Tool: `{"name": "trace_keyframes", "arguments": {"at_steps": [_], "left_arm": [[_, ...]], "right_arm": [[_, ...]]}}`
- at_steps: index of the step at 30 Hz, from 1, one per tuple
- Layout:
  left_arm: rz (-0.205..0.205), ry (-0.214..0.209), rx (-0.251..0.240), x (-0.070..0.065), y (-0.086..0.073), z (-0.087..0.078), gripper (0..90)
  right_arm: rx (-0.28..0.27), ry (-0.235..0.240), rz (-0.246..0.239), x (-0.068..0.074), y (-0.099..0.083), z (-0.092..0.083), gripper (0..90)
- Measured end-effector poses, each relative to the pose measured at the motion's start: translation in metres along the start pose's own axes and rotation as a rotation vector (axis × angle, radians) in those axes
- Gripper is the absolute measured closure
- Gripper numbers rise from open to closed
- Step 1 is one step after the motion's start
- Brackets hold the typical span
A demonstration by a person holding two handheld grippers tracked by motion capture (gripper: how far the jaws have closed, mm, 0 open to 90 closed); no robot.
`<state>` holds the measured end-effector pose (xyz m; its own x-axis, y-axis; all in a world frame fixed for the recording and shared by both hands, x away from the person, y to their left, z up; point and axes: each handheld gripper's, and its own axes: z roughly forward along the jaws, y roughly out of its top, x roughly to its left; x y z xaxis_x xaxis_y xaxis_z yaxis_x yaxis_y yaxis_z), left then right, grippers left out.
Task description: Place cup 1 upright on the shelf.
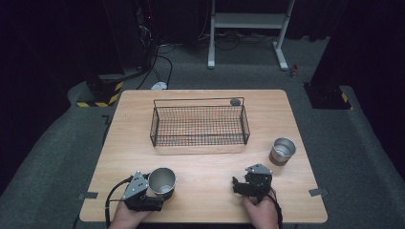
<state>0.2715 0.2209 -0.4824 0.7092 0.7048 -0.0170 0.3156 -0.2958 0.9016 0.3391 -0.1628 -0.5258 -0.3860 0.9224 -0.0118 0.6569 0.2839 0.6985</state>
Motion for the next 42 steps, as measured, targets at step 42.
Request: {"name": "trace_keyframes", "arguments": {"at_steps": [42], "left_arm": [[-0.101, 0.116, -0.076, 0.032, 0.005, -0.012, 14.0]], "right_arm": [[0.0, 0.0, 0.0, 0.0, 0.0, 0.0, 9.0]]}}
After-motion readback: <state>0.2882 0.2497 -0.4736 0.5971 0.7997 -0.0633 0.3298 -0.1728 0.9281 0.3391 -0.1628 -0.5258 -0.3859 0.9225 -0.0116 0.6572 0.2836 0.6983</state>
